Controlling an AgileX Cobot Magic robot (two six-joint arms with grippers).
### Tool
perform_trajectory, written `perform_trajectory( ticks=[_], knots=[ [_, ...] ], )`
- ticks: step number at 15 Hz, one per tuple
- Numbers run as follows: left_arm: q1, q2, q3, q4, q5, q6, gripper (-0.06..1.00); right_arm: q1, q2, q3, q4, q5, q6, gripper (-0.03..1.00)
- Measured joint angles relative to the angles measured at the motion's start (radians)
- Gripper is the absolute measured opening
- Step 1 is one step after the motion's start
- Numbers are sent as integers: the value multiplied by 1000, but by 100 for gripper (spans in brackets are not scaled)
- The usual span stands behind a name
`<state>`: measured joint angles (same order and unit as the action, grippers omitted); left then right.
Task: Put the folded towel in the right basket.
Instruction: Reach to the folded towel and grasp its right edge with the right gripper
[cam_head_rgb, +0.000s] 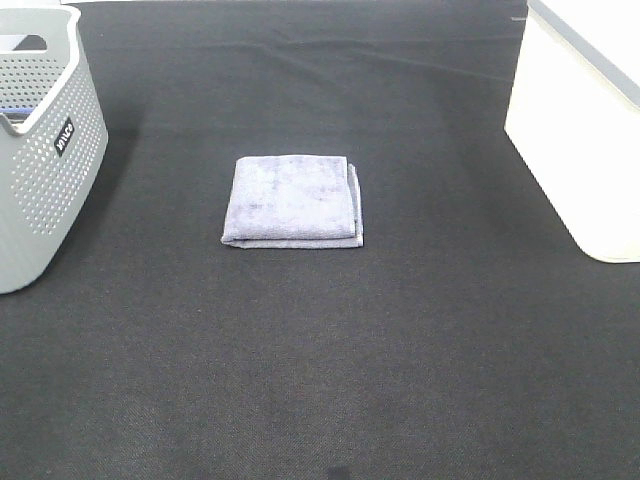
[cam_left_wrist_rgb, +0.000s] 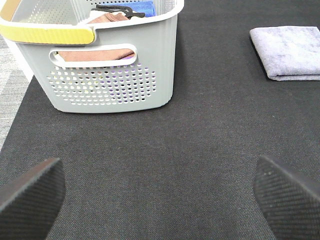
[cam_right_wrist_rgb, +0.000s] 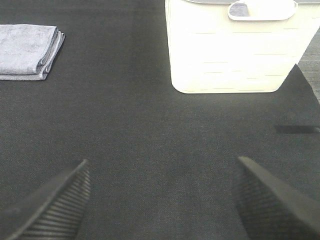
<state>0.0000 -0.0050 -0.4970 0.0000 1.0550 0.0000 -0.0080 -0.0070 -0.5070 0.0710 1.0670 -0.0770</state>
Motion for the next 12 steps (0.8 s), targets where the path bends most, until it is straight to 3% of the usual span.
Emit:
perform_trajectory(
  ticks=[12],
  knots=[
    [0,0,0,0,0,0,97,0,0,0,0,0,0,74]
  ],
)
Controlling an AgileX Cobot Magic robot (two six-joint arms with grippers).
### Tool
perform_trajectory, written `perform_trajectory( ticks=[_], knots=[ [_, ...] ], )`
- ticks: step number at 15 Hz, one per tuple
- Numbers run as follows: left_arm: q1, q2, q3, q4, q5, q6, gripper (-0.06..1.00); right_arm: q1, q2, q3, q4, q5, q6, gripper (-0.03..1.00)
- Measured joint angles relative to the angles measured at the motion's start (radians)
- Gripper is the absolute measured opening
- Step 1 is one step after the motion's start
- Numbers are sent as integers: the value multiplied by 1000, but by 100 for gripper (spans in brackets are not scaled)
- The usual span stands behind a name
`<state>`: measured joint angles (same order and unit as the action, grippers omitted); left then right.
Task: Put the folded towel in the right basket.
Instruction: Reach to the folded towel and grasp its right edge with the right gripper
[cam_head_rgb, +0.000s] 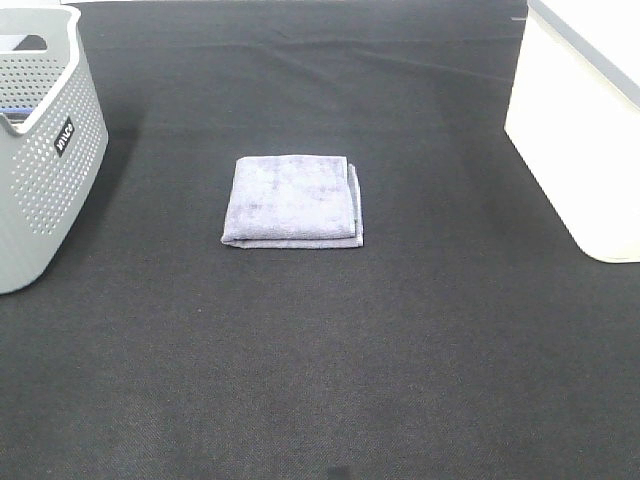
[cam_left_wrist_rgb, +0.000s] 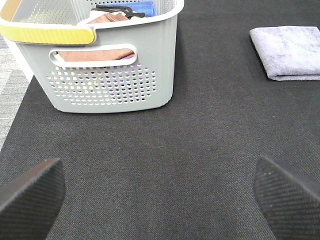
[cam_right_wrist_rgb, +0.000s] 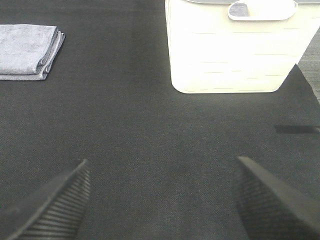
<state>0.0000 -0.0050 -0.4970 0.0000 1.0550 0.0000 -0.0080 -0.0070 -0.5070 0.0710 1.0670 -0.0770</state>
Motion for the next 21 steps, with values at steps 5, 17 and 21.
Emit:
perform_trajectory(
  ticks=[5,17,21],
  knots=[
    [0,0,0,0,0,0,97,0,0,0,0,0,0,74],
    [0,0,0,0,0,0,97,0,277,-113,10,-203,0,74],
    [0,0,0,0,0,0,97,0,696,-348,25,-263,0,74]
  ],
)
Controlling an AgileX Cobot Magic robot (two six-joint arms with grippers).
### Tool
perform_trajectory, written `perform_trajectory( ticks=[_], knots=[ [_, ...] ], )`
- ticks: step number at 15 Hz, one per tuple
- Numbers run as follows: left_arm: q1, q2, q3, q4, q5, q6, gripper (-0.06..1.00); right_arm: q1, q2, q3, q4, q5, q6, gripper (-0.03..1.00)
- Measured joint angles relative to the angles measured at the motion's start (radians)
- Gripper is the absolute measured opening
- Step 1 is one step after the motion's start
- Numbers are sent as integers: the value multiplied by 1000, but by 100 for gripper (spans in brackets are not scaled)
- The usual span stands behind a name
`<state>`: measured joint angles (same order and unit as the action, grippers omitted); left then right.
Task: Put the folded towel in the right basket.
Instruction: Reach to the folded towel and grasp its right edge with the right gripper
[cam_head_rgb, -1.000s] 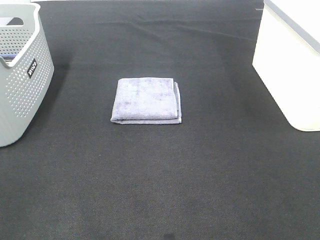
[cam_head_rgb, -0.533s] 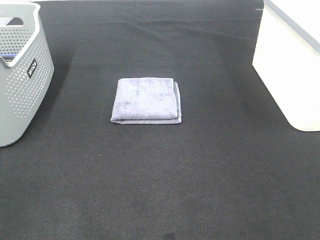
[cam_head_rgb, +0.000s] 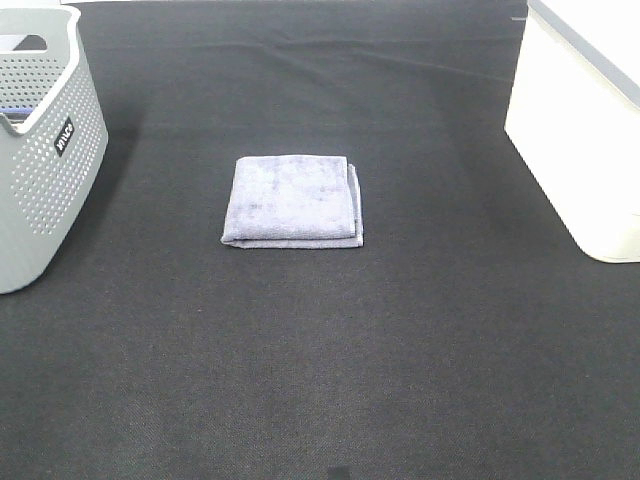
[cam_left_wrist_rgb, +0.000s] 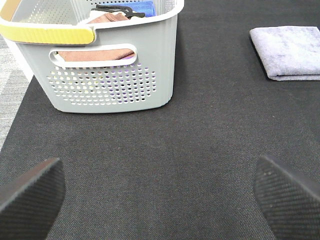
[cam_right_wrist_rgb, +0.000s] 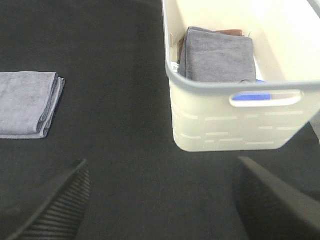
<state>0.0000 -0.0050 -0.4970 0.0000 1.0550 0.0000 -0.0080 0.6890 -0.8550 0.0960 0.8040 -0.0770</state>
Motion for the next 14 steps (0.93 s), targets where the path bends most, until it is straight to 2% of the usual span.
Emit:
perform_trajectory(
  ticks=[2,3,5,9,12,14],
  knots=[
    [0,0,0,0,0,0,97,0,186,-130,0,0,-13,74],
    [0,0,0,0,0,0,97,0,186,-130,0,0,-13,74],
    [0,0,0,0,0,0,97,0,368,-280,1,4,-49,74],
    [0,0,0,0,0,0,97,0,730,-639,22,169,-69,74],
    [0,0,0,0,0,0,97,0,1008,-927,125,278,-70,74],
    [0,0,0,0,0,0,97,8,1122,-1046,185,313,-87,74]
  ],
)
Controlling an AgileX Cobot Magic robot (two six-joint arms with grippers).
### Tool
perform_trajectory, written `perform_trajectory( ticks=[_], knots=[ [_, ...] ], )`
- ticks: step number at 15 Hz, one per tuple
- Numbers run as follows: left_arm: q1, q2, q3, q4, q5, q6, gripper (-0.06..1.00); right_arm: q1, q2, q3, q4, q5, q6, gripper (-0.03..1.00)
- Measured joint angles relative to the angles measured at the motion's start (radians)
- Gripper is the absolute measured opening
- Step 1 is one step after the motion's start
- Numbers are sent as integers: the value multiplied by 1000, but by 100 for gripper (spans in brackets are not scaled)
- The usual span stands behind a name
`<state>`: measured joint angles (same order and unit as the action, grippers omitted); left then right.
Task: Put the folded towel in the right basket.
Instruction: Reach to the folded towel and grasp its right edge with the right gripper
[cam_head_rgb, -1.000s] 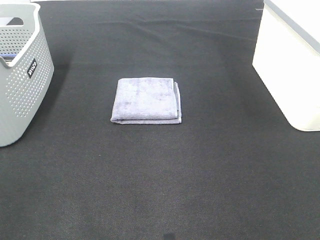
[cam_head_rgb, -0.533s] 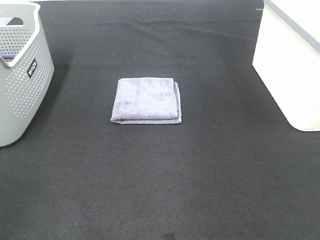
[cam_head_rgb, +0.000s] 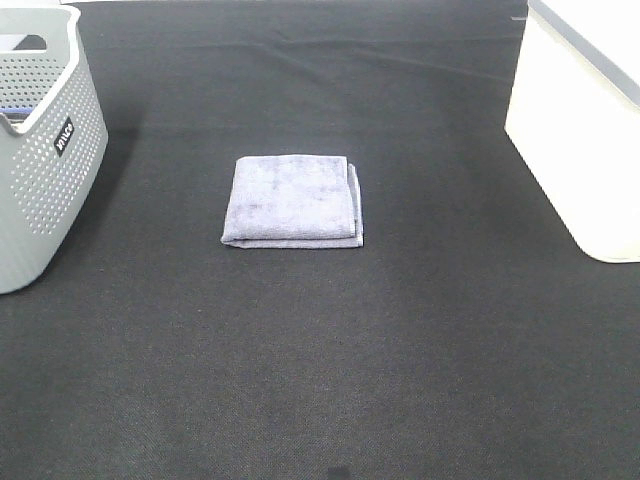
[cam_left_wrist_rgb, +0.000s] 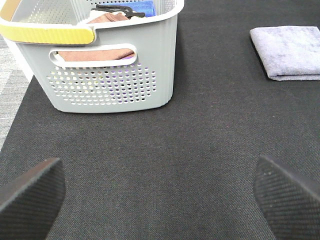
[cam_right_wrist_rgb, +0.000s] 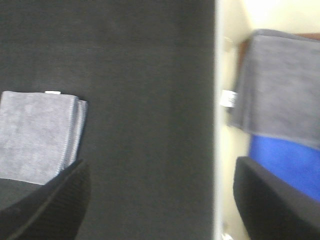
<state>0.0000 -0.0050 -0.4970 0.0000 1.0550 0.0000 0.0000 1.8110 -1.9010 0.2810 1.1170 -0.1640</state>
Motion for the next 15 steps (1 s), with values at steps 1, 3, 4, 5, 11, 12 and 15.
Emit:
perform_trajectory(
  ticks=[1,3,4,5,11,12,15],
  knots=[
    [0,0,0,0,0,0,97,22,53,-51,5,7,-11,74],
    [0,0,0,0,0,0,97,91,139,-119,6,8,-26,74],
    [0,0,0,0,0,0,97,123,172,-136,9,7,-26,74],
    [0,0,0,0,0,0,97,167,222,-147,16,2,-24,74],
    [0,0,0,0,0,0,97,219,374,-148,80,-89,-23,74],
    [0,0,0,0,0,0,97,219,421,-149,99,-102,-23,74],
    [0,0,0,0,0,0,97,219,501,-149,173,-106,-30,74]
  ],
)
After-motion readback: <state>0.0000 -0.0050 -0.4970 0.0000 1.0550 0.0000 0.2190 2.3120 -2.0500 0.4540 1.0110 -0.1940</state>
